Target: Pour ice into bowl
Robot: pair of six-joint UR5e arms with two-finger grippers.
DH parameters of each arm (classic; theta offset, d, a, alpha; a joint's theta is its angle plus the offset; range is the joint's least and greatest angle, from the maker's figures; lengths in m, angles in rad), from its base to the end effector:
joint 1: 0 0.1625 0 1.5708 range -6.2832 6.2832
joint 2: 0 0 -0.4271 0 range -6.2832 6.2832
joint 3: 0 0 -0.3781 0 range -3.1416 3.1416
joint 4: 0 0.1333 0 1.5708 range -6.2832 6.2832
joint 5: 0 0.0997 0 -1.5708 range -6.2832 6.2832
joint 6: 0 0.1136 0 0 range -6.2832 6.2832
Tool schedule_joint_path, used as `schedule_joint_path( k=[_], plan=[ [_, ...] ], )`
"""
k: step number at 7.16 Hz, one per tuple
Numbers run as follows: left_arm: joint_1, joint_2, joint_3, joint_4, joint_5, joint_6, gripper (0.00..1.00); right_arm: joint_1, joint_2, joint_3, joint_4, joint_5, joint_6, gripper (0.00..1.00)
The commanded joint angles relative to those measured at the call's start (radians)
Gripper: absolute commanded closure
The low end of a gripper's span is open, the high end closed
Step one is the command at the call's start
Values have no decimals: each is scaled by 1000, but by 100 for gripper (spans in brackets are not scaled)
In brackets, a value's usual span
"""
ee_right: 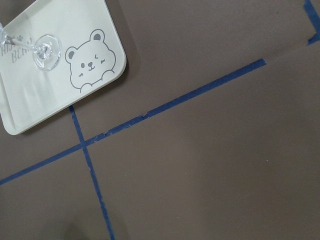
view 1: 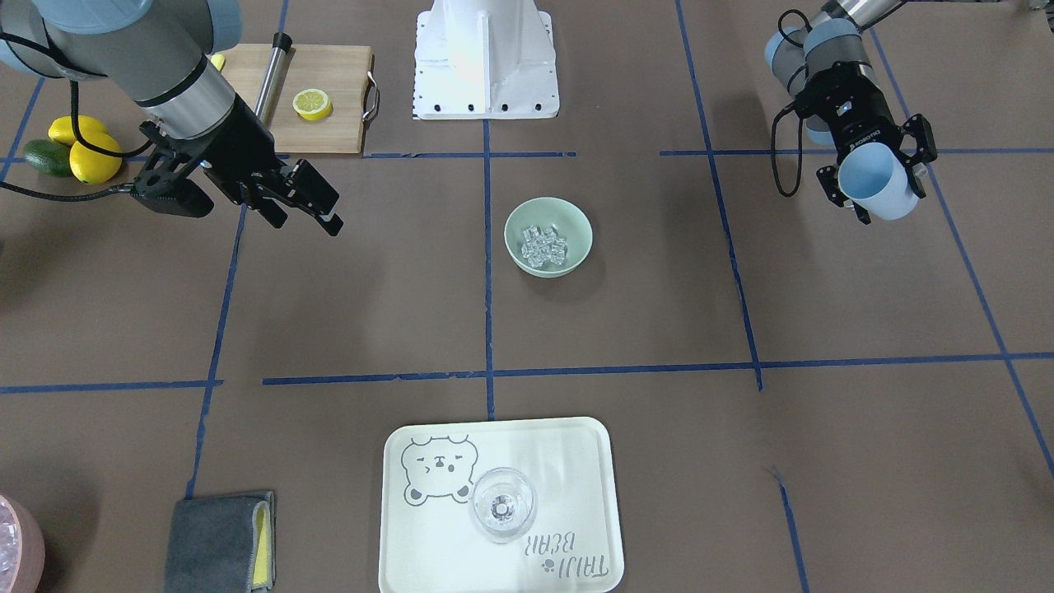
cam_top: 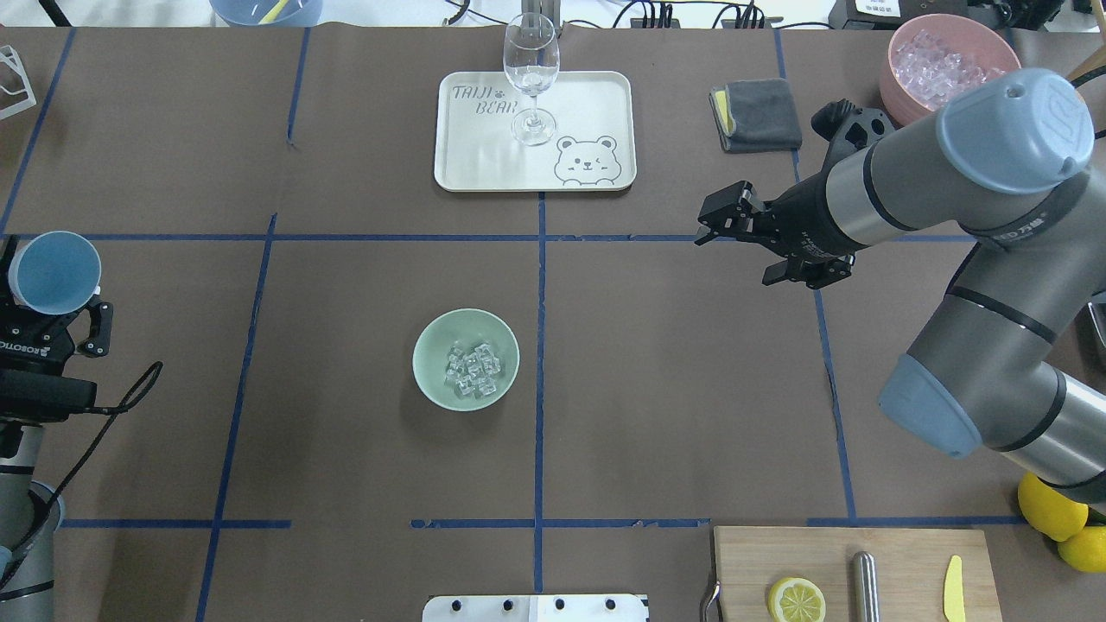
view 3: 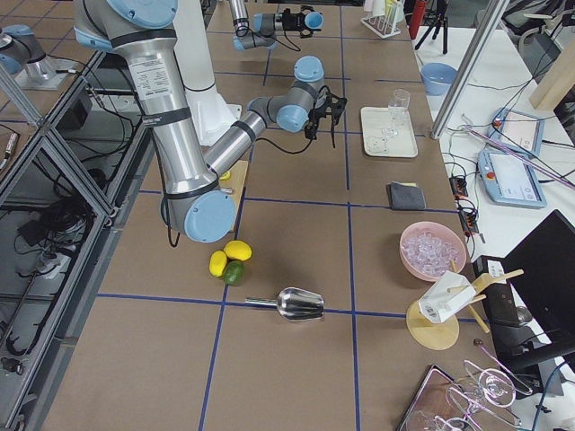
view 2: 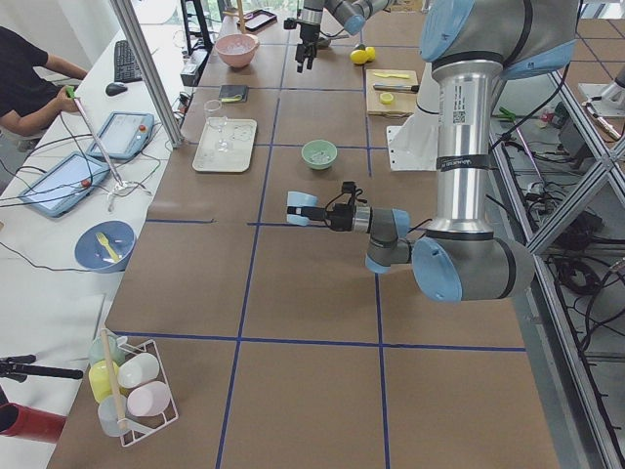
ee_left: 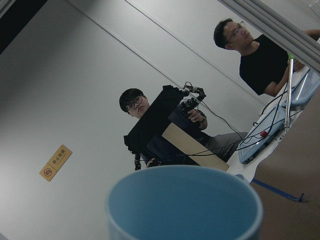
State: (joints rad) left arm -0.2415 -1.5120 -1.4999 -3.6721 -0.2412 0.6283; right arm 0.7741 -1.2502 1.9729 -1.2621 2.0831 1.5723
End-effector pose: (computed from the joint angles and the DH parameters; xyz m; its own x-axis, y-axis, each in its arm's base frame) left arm 0.2679 -0.3169 0.5354 0.9712 -0.0402 0.2347 -0.2374 -0.0861 0.9676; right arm -0.3421 -0.4430 0.2831 0.3668 0.3604 0.8576 -0.3091 0.9167 -0.2531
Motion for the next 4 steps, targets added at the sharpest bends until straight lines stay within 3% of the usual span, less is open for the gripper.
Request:
schedule_joint_path(
  k=[1,2,4],
  plan=[
    [24,3,-2,26,2,53,100,-1,-2,0,0,0,0,0],
    [37,1,-3,114,6,53,100,-1,-3,1,0,0,2,0],
    [63,4,0,161,8,59,100,1,-3,4,1,0,6,0]
  ],
)
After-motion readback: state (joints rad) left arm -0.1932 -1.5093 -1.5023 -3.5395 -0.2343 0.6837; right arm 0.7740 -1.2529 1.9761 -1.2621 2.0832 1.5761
